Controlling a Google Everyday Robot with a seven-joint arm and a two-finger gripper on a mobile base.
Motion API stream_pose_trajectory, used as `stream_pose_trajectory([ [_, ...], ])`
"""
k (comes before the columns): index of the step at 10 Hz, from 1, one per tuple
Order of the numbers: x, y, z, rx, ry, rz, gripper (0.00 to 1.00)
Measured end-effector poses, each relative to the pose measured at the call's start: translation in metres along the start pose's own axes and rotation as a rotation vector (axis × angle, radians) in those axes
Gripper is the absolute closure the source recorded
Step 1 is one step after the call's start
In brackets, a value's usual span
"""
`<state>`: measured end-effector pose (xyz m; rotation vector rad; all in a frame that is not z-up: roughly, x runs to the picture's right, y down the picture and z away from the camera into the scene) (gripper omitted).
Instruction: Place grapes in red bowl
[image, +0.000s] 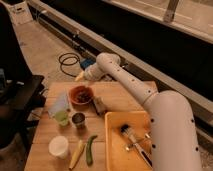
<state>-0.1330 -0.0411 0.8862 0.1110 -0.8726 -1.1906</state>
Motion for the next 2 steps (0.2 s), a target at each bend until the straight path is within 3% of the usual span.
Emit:
stream_pose_trajectory([
  [2,0.0003,0.0009,-0.0007,0.0,0.001,0.001,0.2],
])
